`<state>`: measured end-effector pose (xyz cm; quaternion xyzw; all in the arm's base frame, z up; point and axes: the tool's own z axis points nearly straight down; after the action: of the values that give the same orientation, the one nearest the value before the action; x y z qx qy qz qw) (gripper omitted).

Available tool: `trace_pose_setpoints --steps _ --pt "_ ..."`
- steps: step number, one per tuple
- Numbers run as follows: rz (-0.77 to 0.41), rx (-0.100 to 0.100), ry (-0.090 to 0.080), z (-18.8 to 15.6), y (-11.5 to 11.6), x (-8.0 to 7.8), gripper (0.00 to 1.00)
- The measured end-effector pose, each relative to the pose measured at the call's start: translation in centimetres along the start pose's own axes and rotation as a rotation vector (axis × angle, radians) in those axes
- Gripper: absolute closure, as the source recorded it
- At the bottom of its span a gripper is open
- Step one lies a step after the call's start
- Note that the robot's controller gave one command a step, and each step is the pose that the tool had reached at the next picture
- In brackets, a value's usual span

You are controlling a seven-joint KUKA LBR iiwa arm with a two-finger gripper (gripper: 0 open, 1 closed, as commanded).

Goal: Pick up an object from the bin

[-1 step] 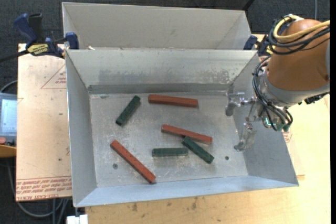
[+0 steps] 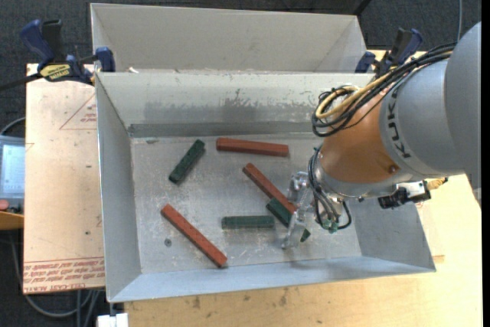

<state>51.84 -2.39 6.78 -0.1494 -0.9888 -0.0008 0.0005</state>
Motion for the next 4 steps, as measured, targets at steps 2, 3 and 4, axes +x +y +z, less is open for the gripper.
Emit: trace_pose_setpoints --steps 2,3,4 --pt "0.121 0.0 0.0 -4.0 1.3 1.2 0.0" --pt "0.225 0.0 -0.003 -0.2 1.8 0.9 0.0" --pt "0.223 0.0 -0.004 -0.2 1.8 0.8 0.0"
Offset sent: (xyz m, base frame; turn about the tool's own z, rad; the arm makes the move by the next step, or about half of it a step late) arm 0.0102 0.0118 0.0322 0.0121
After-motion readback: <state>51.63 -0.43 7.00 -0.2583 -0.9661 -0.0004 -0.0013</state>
